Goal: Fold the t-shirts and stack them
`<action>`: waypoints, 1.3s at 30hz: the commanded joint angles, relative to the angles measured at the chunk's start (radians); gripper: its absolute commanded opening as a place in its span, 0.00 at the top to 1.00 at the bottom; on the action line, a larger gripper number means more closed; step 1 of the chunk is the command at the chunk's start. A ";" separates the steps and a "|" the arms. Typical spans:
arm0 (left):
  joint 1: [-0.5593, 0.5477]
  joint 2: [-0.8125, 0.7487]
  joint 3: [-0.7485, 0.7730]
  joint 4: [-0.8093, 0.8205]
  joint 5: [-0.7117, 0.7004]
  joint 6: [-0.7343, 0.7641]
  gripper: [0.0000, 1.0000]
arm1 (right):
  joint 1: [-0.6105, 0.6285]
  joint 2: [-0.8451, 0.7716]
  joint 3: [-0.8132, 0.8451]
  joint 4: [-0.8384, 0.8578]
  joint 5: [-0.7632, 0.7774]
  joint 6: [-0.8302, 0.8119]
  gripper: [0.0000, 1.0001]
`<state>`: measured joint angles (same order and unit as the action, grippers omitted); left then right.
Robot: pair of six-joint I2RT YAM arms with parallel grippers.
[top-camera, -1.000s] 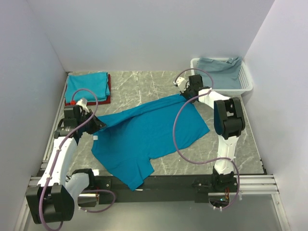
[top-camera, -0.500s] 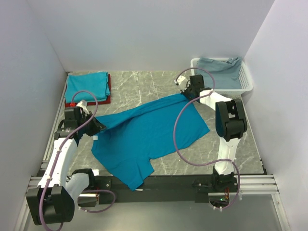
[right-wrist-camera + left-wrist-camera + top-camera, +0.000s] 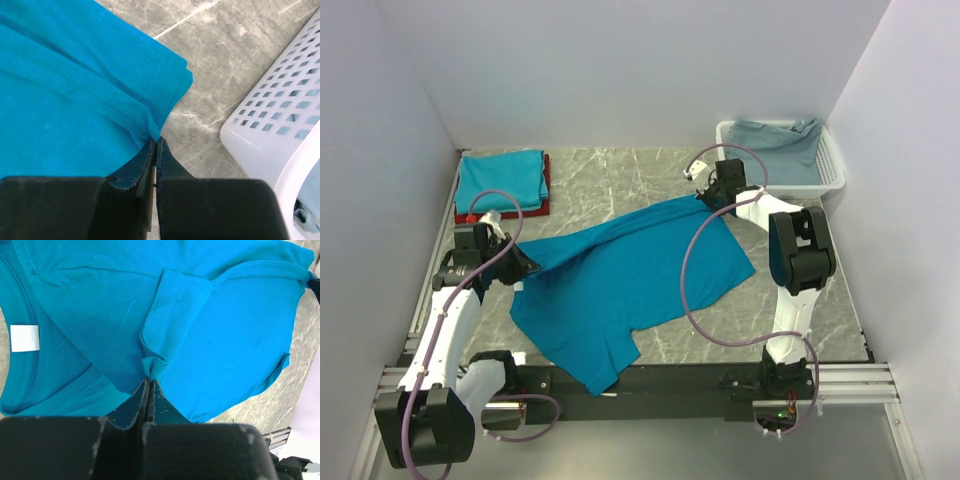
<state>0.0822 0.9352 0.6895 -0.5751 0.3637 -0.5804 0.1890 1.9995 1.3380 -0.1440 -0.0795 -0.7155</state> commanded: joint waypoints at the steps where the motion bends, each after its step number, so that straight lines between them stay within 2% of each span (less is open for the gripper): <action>1: 0.005 0.005 0.010 -0.011 0.001 0.001 1.00 | -0.013 -0.056 -0.005 0.034 -0.013 -0.004 1.00; 18: 0.004 0.024 0.025 -0.022 -0.028 0.013 1.00 | -0.023 -0.077 -0.043 0.069 -0.026 -0.024 1.00; 39: 0.005 0.014 0.031 -0.088 0.023 0.034 1.00 | -0.030 -0.082 -0.069 0.096 -0.009 -0.029 1.00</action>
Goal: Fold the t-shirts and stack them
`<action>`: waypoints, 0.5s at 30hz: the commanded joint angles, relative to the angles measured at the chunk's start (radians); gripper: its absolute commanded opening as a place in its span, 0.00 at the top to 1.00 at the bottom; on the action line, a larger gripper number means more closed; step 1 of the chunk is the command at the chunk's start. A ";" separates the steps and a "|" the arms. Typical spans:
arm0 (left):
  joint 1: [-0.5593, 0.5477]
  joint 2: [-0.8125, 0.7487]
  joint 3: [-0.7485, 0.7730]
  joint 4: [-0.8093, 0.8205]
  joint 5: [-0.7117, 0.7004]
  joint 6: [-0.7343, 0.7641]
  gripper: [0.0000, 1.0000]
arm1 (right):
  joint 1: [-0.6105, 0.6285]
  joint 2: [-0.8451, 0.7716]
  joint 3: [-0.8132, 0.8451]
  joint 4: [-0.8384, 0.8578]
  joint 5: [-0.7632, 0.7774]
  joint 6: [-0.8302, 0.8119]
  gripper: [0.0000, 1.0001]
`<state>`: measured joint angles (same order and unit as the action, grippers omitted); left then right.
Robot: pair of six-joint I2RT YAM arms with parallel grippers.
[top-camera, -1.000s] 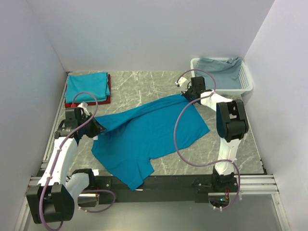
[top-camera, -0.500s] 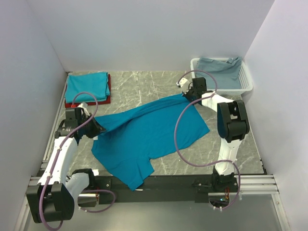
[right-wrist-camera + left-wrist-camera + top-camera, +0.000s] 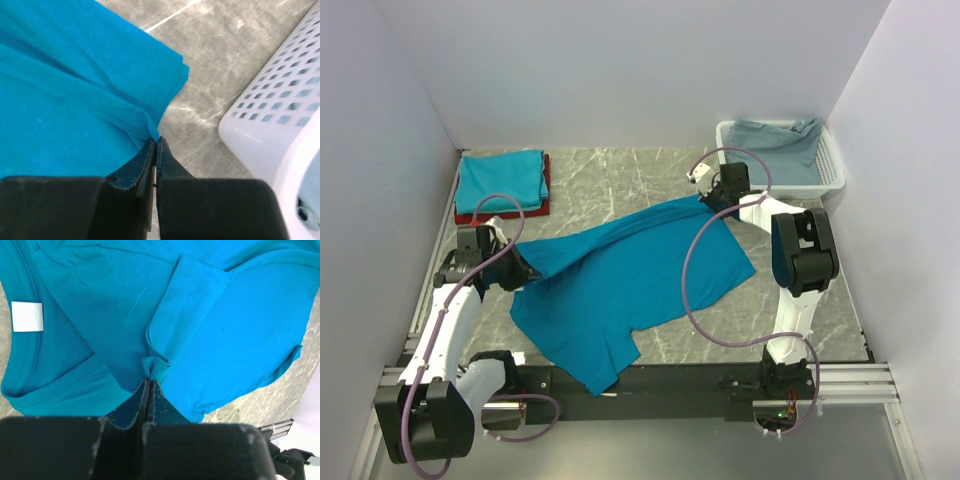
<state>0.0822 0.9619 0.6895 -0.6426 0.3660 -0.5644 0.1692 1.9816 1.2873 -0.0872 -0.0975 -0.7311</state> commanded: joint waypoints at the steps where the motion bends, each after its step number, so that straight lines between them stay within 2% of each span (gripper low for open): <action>1: 0.004 -0.011 0.033 -0.023 0.021 0.023 1.00 | -0.010 -0.066 -0.022 0.040 0.008 -0.017 1.00; 8: 0.004 -0.002 0.035 -0.042 0.033 0.038 1.00 | -0.013 -0.064 -0.025 0.043 0.010 -0.017 0.96; 15: 0.004 0.018 0.036 -0.061 0.044 0.057 1.00 | -0.014 -0.089 -0.040 0.044 0.002 -0.022 0.78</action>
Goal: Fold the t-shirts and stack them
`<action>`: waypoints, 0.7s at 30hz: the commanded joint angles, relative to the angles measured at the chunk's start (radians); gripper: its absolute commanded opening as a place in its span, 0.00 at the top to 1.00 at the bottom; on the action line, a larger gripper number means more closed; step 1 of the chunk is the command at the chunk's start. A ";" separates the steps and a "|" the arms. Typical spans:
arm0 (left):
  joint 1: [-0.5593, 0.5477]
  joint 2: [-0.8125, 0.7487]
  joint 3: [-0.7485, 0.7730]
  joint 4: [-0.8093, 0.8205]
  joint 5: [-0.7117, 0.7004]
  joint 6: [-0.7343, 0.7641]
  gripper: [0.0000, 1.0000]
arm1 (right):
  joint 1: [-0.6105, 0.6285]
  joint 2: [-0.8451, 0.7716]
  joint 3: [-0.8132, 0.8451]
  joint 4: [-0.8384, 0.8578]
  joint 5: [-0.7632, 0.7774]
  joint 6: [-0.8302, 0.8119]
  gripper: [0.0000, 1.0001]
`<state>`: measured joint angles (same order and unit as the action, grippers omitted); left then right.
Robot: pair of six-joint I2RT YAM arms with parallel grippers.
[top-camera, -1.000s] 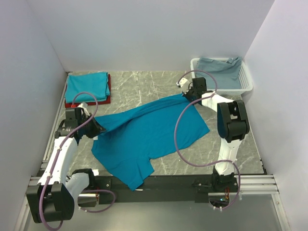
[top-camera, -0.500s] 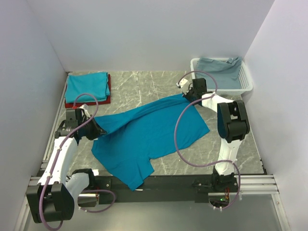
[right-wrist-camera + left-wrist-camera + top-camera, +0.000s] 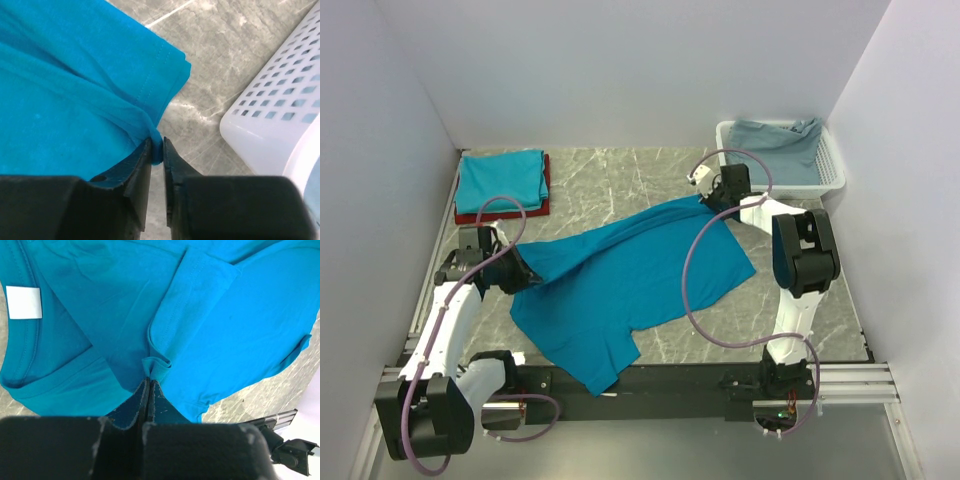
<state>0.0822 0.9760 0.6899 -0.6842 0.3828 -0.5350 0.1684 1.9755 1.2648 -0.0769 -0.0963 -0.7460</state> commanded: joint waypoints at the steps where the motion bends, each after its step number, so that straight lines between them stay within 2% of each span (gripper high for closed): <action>1: 0.004 0.004 0.039 -0.020 0.025 0.030 0.99 | -0.017 -0.087 -0.021 0.034 -0.002 -0.007 0.76; 3: 0.004 0.012 0.037 -0.026 0.028 0.033 1.00 | -0.018 -0.107 -0.034 0.037 -0.013 -0.007 0.70; 9: 0.004 0.023 0.036 -0.018 0.034 0.038 0.99 | -0.041 -0.170 -0.073 0.039 -0.054 -0.006 0.63; 21: -0.001 0.055 0.034 -0.015 0.062 0.053 0.99 | -0.046 -0.273 -0.117 -0.012 -0.186 0.034 0.63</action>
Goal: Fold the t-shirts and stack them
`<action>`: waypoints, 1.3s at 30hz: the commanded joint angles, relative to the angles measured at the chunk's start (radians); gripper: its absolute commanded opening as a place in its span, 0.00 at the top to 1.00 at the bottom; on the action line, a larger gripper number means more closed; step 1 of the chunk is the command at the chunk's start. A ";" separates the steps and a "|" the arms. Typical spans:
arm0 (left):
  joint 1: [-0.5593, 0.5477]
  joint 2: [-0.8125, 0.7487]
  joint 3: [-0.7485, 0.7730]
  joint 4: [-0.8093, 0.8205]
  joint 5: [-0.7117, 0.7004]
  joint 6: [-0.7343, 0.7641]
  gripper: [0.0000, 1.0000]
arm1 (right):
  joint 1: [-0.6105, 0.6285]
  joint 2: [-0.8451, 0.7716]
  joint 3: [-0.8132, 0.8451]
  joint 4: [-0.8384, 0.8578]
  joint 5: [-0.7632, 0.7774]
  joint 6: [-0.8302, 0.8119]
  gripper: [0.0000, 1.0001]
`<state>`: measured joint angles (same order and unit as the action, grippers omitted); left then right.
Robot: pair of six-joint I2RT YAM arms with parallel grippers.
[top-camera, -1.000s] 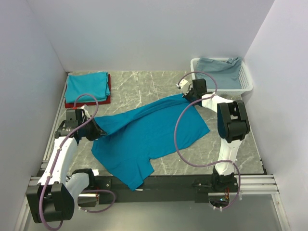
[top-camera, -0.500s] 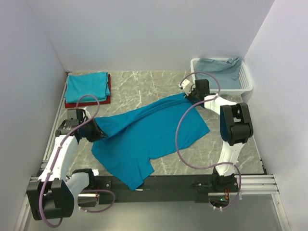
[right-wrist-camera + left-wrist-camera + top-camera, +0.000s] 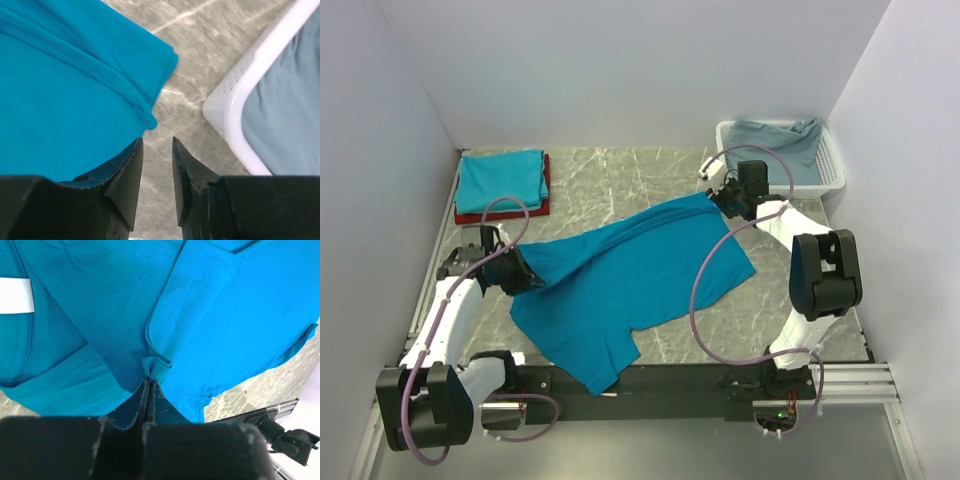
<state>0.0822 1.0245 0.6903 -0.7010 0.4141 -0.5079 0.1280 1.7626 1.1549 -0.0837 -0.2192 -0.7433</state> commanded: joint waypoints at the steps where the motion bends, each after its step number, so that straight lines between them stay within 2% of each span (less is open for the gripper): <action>1: -0.002 0.008 0.034 0.001 0.031 0.025 0.99 | -0.005 -0.064 -0.009 -0.013 -0.071 0.035 0.63; 17: -0.068 0.045 0.032 -0.009 0.023 0.022 0.99 | -0.005 -0.107 -0.017 -0.027 -0.115 0.058 0.63; 39: -0.116 0.009 0.038 0.011 0.054 0.011 0.99 | -0.005 -0.114 -0.031 -0.028 -0.126 0.062 0.63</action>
<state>-0.0257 1.0534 0.6903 -0.7010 0.4393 -0.5060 0.1265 1.6962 1.1378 -0.1207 -0.3328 -0.6960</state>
